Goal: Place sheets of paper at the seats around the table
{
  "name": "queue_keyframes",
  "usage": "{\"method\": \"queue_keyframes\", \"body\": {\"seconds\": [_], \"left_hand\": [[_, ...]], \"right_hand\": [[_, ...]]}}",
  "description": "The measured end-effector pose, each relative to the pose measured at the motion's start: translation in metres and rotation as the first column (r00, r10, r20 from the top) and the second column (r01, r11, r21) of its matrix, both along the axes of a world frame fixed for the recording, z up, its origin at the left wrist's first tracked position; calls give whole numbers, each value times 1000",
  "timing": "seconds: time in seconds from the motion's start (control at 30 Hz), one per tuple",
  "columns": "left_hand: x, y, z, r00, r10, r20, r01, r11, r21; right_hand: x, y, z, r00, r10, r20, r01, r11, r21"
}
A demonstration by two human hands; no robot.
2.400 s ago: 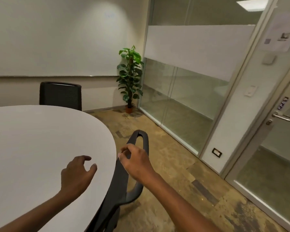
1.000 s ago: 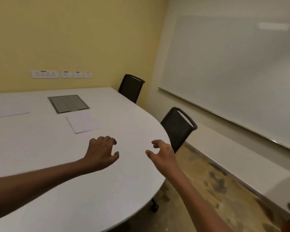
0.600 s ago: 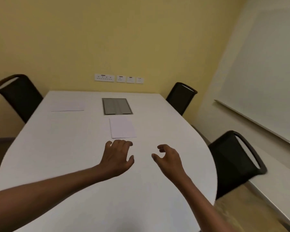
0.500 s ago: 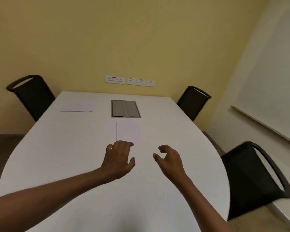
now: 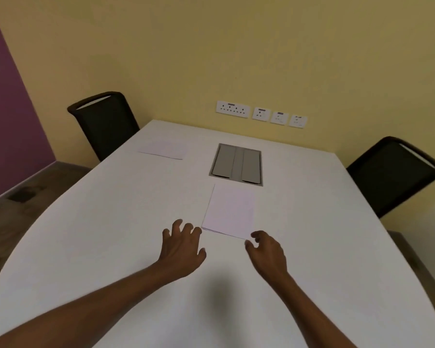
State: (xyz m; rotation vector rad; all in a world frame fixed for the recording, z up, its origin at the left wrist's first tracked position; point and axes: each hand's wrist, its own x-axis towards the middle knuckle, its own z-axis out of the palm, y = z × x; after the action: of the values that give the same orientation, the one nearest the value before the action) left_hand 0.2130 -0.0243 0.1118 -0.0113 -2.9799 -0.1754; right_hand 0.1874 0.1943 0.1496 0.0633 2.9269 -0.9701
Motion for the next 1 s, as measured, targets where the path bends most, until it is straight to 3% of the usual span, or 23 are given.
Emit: {"method": "queue_keyframes", "body": {"seconds": [0.23, 0.5, 0.77, 1.0], "left_hand": [[-114, -29, -53, 985, 71, 158, -72, 997, 0], [-232, -30, -119, 954, 169, 247, -232, 939, 253], [-270, -6, -166, 902, 262, 343, -370, 878, 303], [-281, -3, -180, 906, 316, 282, -400, 855, 329]], "right_hand": [[-116, -5, -67, 983, -156, 95, 160, 987, -31], [-222, -4, -142, 930, -332, 156, 346, 936, -71], [-260, -6, -178, 912, -366, 186, 378, 925, -34], [-270, -6, -193, 874, -445, 194, 467, 880, -84]]}}
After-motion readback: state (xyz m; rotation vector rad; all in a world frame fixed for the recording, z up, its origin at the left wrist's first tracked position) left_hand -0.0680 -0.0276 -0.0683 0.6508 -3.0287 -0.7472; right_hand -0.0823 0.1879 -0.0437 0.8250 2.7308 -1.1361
